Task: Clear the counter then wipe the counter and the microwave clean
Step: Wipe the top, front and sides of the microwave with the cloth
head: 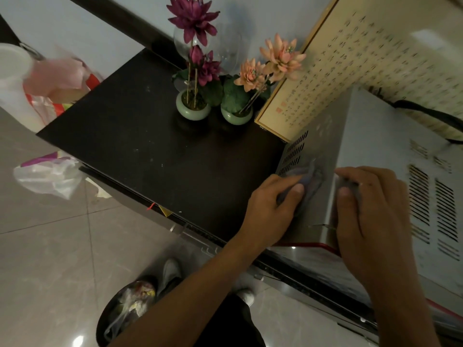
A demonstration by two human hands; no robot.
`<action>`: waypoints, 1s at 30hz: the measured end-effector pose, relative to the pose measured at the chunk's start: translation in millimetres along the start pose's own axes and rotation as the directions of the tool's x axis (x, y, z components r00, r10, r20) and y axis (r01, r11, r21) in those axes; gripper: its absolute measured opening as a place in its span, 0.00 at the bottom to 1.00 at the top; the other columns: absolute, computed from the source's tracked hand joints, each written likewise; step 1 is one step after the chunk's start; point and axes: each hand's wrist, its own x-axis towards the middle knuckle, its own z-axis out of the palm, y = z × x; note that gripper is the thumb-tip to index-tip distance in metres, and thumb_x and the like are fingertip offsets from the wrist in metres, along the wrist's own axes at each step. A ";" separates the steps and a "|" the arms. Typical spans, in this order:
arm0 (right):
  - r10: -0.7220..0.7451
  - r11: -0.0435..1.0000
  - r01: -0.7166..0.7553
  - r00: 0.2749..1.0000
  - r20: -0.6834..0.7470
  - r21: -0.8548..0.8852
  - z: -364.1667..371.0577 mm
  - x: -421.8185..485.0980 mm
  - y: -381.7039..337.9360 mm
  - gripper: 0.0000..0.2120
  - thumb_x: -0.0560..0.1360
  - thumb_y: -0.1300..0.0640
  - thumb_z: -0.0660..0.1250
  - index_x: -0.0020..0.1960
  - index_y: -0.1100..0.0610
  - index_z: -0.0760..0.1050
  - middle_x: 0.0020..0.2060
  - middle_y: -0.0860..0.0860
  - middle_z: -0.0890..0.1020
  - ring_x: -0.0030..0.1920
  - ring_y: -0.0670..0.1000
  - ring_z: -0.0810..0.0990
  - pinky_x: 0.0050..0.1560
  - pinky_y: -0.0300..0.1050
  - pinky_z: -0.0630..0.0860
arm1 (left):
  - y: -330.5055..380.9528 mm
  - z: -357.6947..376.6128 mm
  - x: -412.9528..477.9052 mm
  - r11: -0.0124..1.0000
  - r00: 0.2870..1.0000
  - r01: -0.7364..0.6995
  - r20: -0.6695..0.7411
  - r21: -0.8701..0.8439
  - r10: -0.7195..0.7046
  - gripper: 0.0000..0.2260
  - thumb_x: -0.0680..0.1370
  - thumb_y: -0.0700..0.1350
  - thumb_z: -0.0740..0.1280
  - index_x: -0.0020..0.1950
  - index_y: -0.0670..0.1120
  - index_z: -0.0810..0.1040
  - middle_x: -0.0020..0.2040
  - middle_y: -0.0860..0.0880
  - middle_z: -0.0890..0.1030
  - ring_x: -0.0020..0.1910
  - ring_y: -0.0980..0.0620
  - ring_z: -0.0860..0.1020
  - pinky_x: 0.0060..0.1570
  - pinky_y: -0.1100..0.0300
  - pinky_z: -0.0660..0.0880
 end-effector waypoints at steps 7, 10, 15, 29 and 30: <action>-0.016 0.999 0.016 1.000 -0.004 -0.031 0.4 0.1 0.7 0.12 0.81 0.57 0.56 0.61 0.59 0.72 0.54 0.56 0.73 0.52 0.47 0.64 0.51 0.49 0.64 | -22.6 -9.2 -51.7 0.999 1.000 -0.009 -0.015 0.048 0.010 0.15 0.83 0.53 0.61 0.66 0.52 0.80 0.48 0.56 0.76 0.44 0.57 0.77 0.46 0.63 0.75; -0.020 0.999 0.020 1.000 -0.010 -0.028 0.4 0.5 0.9 0.12 0.81 0.57 0.56 0.61 0.59 0.72 0.54 0.56 0.73 0.52 0.48 0.65 0.51 0.49 0.65 | -14.1 -6.4 -31.6 0.997 1.000 0.016 -0.017 0.070 -0.014 0.15 0.83 0.54 0.61 0.66 0.54 0.80 0.48 0.56 0.77 0.46 0.56 0.78 0.48 0.60 0.76; -0.011 1.000 0.010 1.000 -0.008 -0.008 2.7 0.1 3.8 0.17 0.81 0.52 0.53 0.61 0.61 0.73 0.54 0.59 0.75 0.51 0.57 0.71 0.51 0.58 0.71 | 17.6 -0.9 -18.8 0.986 0.986 -0.168 0.014 -0.013 0.168 0.14 0.84 0.49 0.62 0.68 0.48 0.79 0.52 0.51 0.77 0.49 0.54 0.78 0.50 0.56 0.79; 0.009 1.000 -0.009 1.000 -0.002 -0.011 1.9 1.5 2.9 0.12 0.81 0.54 0.55 0.58 0.58 0.73 0.53 0.55 0.74 0.51 0.51 0.69 0.52 0.52 0.68 | 26.3 8.9 14.6 0.992 0.991 -0.121 -0.050 0.028 0.123 0.11 0.84 0.46 0.64 0.64 0.49 0.81 0.49 0.50 0.79 0.48 0.53 0.78 0.49 0.55 0.78; -0.003 1.000 0.003 1.000 -0.006 -0.012 1.8 1.3 3.4 0.11 0.81 0.55 0.55 0.57 0.58 0.73 0.53 0.55 0.74 0.51 0.52 0.69 0.52 0.51 0.68 | 21.6 7.2 5.8 0.986 0.985 -0.167 -0.034 0.016 0.168 0.11 0.84 0.46 0.64 0.64 0.48 0.81 0.49 0.49 0.79 0.47 0.53 0.78 0.48 0.55 0.78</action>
